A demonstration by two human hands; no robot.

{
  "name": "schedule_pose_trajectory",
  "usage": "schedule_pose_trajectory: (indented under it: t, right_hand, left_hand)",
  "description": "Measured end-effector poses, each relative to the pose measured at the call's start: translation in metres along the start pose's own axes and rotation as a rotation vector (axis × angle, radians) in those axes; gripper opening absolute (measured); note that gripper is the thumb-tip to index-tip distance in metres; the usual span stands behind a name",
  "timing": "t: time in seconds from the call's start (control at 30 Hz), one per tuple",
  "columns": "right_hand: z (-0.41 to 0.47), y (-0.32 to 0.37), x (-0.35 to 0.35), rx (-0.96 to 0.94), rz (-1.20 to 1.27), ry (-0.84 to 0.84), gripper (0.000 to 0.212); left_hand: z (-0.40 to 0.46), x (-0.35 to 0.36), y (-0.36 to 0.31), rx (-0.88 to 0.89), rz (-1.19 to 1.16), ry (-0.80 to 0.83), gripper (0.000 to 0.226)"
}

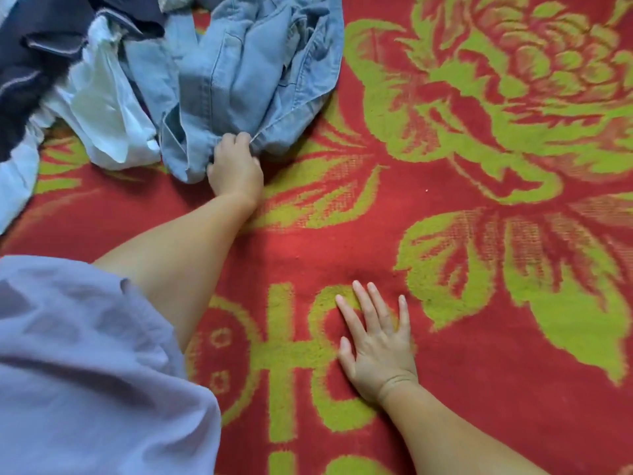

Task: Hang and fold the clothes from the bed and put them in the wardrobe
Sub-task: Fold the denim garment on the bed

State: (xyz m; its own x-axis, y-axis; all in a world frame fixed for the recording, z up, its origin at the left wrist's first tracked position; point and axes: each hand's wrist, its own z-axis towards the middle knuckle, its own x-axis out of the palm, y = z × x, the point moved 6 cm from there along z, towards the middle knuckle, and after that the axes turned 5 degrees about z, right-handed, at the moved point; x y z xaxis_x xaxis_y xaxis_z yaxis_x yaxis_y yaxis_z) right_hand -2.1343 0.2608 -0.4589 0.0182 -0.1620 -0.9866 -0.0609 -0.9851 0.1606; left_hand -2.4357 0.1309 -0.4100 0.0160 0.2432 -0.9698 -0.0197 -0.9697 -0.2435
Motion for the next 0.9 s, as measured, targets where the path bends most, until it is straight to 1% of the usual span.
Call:
schedule_pose_trajectory:
  t: [0.1,0.17,0.23,0.33,0.4,0.5,0.57,0.6,0.63,0.7,0.73,0.77,0.8,0.83,0.87,0.9]
  right_hand:
    - [0.0,0.0,-0.003,-0.001,0.005,-0.012,0.061]
    - [0.0,0.0,-0.003,0.006,0.007,-0.012,0.061]
    - [0.0,-0.001,-0.002,0.01,0.016,-0.007,0.062]
    - [-0.001,-0.003,0.002,0.022,0.041,0.019,0.063]
    - [-0.001,-0.004,0.005,0.047,0.007,0.076,0.062]
    - [-0.008,-0.001,0.003,0.13,-0.02,0.257,0.059]
    - [-0.025,0.015,-0.012,0.115,0.002,0.372,0.061]
    - [-0.039,0.027,-0.024,0.113,0.064,0.414,0.063]
    - [-0.055,0.037,-0.041,0.138,0.169,0.417,0.065]
    - [-0.086,0.048,-0.086,0.271,0.419,0.322,0.074]
    - [-0.098,0.05,-0.111,0.334,0.491,0.282,0.082]
    - [-0.106,0.053,-0.134,0.358,0.494,0.261,0.091]
    - [-0.109,0.056,-0.159,0.348,0.445,0.252,0.095]
    - [-0.109,0.061,-0.183,0.311,0.377,0.25,0.093]
    - [-0.104,0.068,-0.208,0.256,0.304,0.265,0.082]
    - [-0.099,0.077,-0.233,0.179,0.25,0.29,0.065]
  left_hand:
    - [-0.007,-0.02,0.011,0.087,-0.029,-0.05,0.019]
    - [-0.026,-0.029,0.026,0.152,-0.039,-0.047,0.017]
    - [-0.061,-0.031,0.041,0.229,-0.022,-0.015,0.018]
    - [-0.138,-0.026,0.056,0.322,-0.012,0.047,0.018]
    - [-0.201,-0.021,0.064,0.325,-0.045,0.13,0.018]
    - [-0.303,-0.015,0.077,0.255,-0.115,0.338,0.019]
    - [-0.364,-0.023,0.084,0.222,-0.188,0.472,0.025]
    - [-0.39,-0.033,0.084,0.219,-0.225,0.527,0.027]
    - [-0.412,-0.046,0.082,0.224,-0.25,0.57,0.028]
    - [-0.441,-0.083,0.072,0.232,-0.276,0.599,0.028]
    - [-0.448,-0.107,0.065,0.242,-0.28,0.591,0.026]
    - [-0.45,-0.134,0.057,0.264,-0.279,0.577,0.024]
    - [-0.448,-0.162,0.048,0.302,-0.274,0.559,0.022]
    - [-0.445,-0.193,0.038,0.366,-0.245,0.542,0.02]
    - [-0.441,-0.224,0.027,0.451,-0.193,0.532,0.018]
    - [-0.437,-0.256,0.015,0.545,-0.148,0.513,0.014]
